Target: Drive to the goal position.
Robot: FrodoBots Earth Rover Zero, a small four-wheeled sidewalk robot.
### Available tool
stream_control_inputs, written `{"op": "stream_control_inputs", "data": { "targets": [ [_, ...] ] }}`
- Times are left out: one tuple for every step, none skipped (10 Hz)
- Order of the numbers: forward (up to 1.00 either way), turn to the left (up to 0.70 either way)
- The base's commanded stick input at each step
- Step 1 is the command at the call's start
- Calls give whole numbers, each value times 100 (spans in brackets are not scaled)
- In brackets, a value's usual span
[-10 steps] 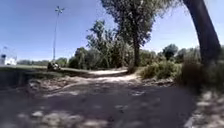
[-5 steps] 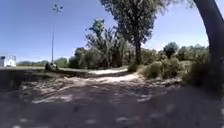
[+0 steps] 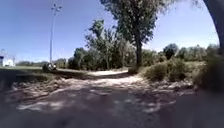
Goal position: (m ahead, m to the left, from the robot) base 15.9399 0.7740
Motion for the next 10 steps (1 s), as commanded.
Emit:
{"op": "stream_control_inputs", "data": {
  "targets": [
    [85,0],
    [85,0],
    [85,0],
    [85,0],
    [85,0],
    [85,0],
    [85,0],
    [85,0],
    [85,0],
    [85,0]
  ]
}}
